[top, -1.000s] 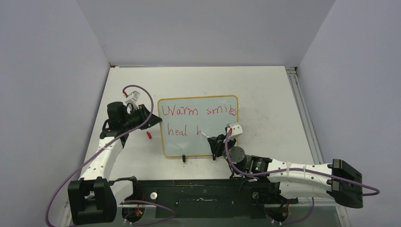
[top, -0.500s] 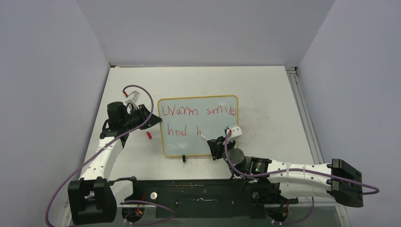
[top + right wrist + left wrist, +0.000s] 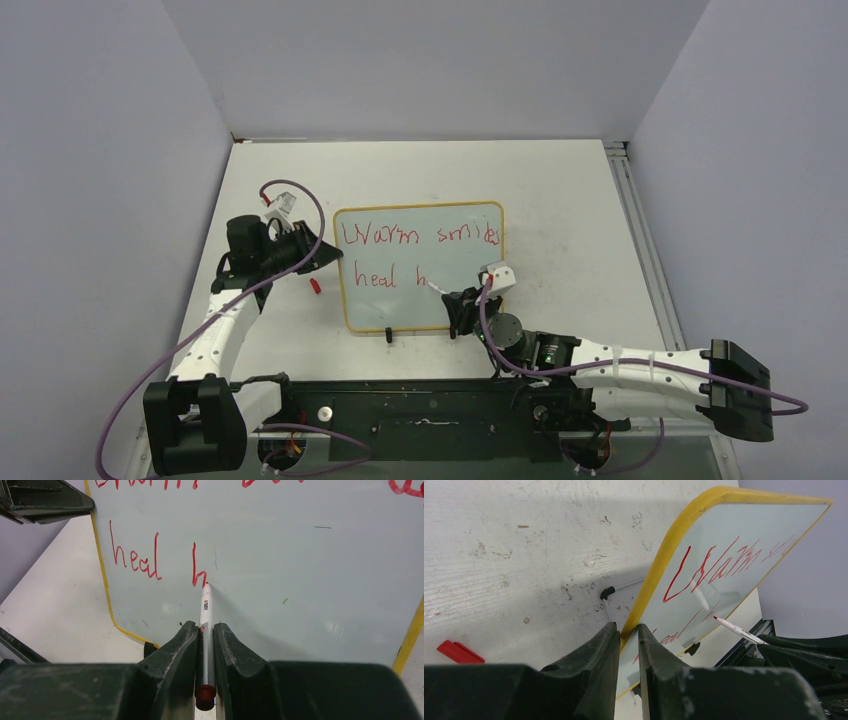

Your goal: Write a sentence on the whiteboard

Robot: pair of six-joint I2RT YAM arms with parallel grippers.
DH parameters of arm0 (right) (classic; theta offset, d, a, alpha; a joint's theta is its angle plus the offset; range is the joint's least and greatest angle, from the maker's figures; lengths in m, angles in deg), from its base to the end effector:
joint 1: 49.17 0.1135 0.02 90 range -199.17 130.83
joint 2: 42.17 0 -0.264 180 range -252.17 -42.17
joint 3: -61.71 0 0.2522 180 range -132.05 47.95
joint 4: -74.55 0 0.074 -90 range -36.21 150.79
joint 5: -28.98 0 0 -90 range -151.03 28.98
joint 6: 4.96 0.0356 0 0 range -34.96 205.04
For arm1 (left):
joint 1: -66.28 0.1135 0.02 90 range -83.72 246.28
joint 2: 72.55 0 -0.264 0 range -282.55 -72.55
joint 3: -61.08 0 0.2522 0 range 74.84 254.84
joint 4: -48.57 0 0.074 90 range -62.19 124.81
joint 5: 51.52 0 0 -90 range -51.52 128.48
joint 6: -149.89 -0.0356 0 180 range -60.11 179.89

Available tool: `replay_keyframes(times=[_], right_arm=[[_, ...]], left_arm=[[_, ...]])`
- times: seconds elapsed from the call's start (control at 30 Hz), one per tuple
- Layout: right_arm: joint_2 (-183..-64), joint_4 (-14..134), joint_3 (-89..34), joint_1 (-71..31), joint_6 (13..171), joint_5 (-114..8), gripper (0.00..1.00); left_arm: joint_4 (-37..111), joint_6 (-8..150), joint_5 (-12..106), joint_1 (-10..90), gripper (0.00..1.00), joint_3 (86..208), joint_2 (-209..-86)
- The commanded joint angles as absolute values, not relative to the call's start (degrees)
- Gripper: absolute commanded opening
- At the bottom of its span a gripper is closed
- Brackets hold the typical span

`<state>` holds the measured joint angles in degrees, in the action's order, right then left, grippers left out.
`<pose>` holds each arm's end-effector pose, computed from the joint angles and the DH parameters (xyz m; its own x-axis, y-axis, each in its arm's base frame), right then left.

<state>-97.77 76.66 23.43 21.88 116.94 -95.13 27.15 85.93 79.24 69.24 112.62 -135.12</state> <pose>0.0876 0.1935 0.2291 -0.3933 0.2019 -0.8970 -0.4706 0.7939 0.3850 0.2320 -0.0113 0.2454 -0.7058 -0.3695 -0.6044 0.2240 0.6931 -0.6852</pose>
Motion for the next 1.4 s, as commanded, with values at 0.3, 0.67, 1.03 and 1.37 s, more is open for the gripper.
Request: replay_keyframes(times=[0.3,0.67,1.03,1.37], right_arm=[[-99.3,78.3,21.0,21.8,114.9,-97.4,0.05],[-96.5,74.2,21.7,21.8,116.5,-99.2,0.05],[-97.1,77.2,20.2,21.6,112.9,-100.0,0.05],[-100.8,79.6,18.2,20.8,111.0,-97.9,0.05]], left_arm=[[27.3,84.7,79.2,68.8,0.19,115.4,-134.3],[27.3,84.7,79.3,68.8,0.19,115.5,-134.3],[27.3,84.6,79.3,68.7,0.19,115.4,-134.3],[27.3,84.7,79.3,68.7,0.19,115.6,-134.6]])
